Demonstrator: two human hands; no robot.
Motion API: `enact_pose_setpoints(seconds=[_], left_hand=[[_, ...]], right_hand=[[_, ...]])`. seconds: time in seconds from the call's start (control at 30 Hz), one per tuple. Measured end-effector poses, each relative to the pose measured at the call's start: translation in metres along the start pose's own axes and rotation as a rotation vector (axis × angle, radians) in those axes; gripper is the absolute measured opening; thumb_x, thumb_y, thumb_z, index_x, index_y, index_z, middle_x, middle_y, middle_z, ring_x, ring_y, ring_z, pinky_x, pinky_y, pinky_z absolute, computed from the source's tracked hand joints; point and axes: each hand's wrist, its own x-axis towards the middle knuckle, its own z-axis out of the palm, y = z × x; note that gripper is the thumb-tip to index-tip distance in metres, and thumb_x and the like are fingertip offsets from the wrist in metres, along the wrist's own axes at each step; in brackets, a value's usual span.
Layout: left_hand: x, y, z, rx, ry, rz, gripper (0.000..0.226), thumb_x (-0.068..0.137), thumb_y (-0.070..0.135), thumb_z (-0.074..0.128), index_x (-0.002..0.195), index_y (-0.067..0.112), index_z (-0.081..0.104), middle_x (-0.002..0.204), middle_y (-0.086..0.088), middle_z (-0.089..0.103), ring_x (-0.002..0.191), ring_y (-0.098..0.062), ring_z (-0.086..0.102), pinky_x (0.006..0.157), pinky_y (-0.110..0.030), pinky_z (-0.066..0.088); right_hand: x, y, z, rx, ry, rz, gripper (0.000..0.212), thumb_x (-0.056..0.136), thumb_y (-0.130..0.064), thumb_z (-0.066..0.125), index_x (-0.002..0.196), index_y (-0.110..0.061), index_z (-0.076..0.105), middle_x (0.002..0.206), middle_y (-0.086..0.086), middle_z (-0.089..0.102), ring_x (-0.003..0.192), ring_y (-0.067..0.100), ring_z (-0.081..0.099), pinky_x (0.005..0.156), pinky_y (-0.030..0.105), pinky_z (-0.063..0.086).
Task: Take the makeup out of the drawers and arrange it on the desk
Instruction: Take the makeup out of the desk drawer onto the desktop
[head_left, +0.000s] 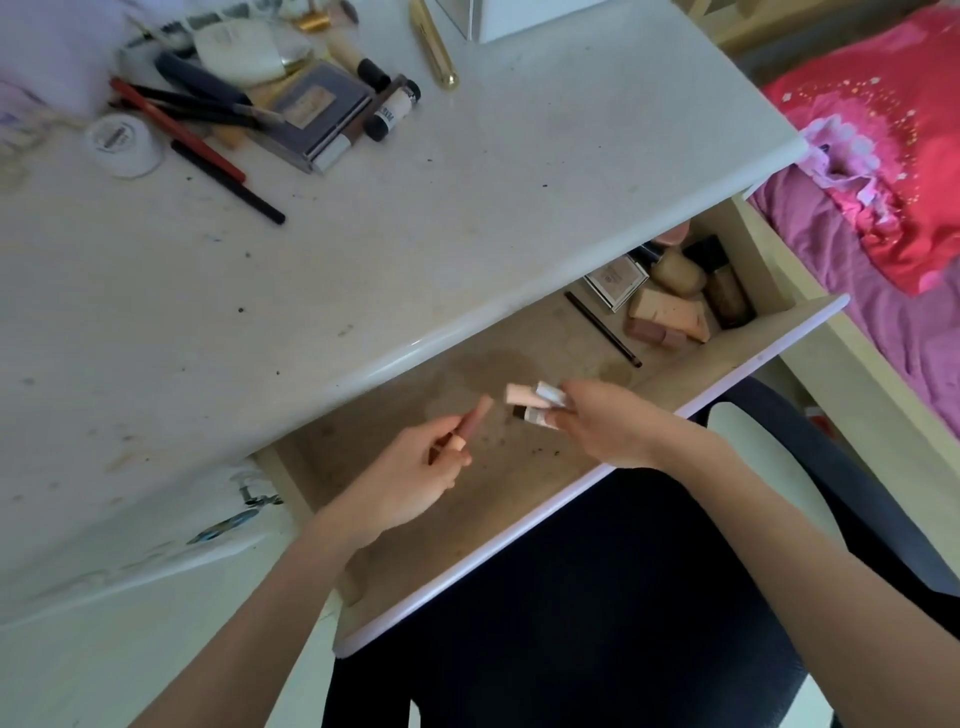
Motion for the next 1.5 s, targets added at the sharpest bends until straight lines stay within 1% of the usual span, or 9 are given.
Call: enact_pose_setpoints(seconds=[0.27,0.4,0.5,0.6,0.87,0.97,1.03,1.2,1.5], left_hand=[[-0.040,0.047,-0.076,-0.310,0.393,0.008,0.019,0.091,0.015,0.054,0.107,0.020,0.064,0.065,0.005,0.067,0.054,-0.002,0.055,0.052,-0.016,0.048],[-0.037,0.058,-0.135,-0.304,0.592,0.013,0.016,0.087,0.028,0.057,0.103,0.025,0.061,0.071,0.009,0.070,0.073,-0.007,0.055,0.070,-0.025,0.041],[-0.023,0.053,-0.177,-0.362,0.775,-0.024,0.017,0.090,0.021,0.055,0.107,0.019,0.057,0.083,0.002,0.068,0.066,-0.010,0.053,0.059,-0.024,0.038],[-0.006,0.045,-0.207,-0.369,0.883,-0.039,0.023,0.088,0.014,0.055,0.110,0.017,0.050,0.076,-0.004,0.064,0.049,-0.008,0.051,0.053,-0.023,0.041],[0.041,0.043,-0.239,-0.410,0.868,0.075,0.045,0.086,0.014,0.060,0.126,0.014,0.039,0.119,-0.006,0.053,0.099,-0.017,0.059,0.085,-0.030,0.051],[0.039,0.039,-0.223,-0.149,0.860,0.188,0.046,0.088,0.010,0.055,0.131,0.010,0.039,0.131,-0.009,0.039,0.109,-0.015,0.049,0.087,-0.013,0.042],[0.032,0.030,-0.211,0.086,0.845,0.288,0.046,0.088,0.005,0.052,0.132,0.004,0.038,0.133,-0.014,0.039,0.121,-0.015,0.038,0.097,-0.009,0.028],[0.029,0.004,-0.197,0.687,0.773,0.288,0.054,0.095,0.015,0.038,0.144,0.004,0.020,0.152,-0.015,0.019,0.141,-0.026,0.018,0.116,-0.037,0.016],[0.029,0.000,-0.193,0.829,0.771,0.243,0.054,0.093,0.026,0.023,0.145,0.007,0.023,0.152,-0.015,0.021,0.141,-0.027,0.018,0.116,-0.040,0.015]], right_hand=[[-0.009,-0.082,-0.030,1.143,0.170,0.007,0.016,0.097,-0.028,0.045,0.096,-0.013,0.053,0.080,0.002,0.062,0.065,0.008,0.059,0.062,0.022,0.049],[0.026,-0.130,-0.049,1.395,0.253,0.029,0.012,0.099,-0.020,0.044,0.092,-0.011,0.049,0.078,0.007,0.058,0.059,0.014,0.057,0.051,0.022,0.044],[0.052,-0.161,-0.061,1.457,0.211,0.049,0.012,0.099,-0.018,0.045,0.091,-0.009,0.048,0.077,0.009,0.055,0.059,0.016,0.055,0.048,0.023,0.043],[0.078,-0.191,-0.067,1.382,0.183,0.069,0.012,0.098,-0.017,0.046,0.095,-0.006,0.047,0.078,0.009,0.054,0.062,0.017,0.054,0.050,0.025,0.043],[0.145,-0.259,-0.080,0.851,0.452,0.040,0.009,0.096,-0.021,0.045,0.093,-0.013,0.049,0.077,-0.003,0.050,0.067,0.013,0.048,0.059,0.024,0.041],[0.154,-0.261,-0.069,0.589,0.647,-0.031,0.014,0.093,-0.013,0.047,0.079,-0.015,0.046,0.086,0.003,0.046,0.068,0.012,0.043,0.056,0.015,0.032],[0.154,-0.263,-0.055,0.439,0.703,-0.127,0.014,0.094,-0.012,0.046,0.105,-0.011,0.054,0.106,0.008,0.044,0.088,0.015,0.046,0.068,0.011,0.030],[0.149,-0.247,-0.031,0.094,0.805,-0.267,0.040,0.096,-0.027,0.049,0.134,-0.015,0.047,0.133,0.010,0.042,0.120,0.026,0.037,0.099,0.029,0.034],[0.121,-0.208,-0.027,-0.034,0.792,-0.314,0.045,0.086,-0.028,0.063,0.125,-0.009,0.052,0.132,0.011,0.047,0.120,0.027,0.043,0.098,0.036,0.036]])
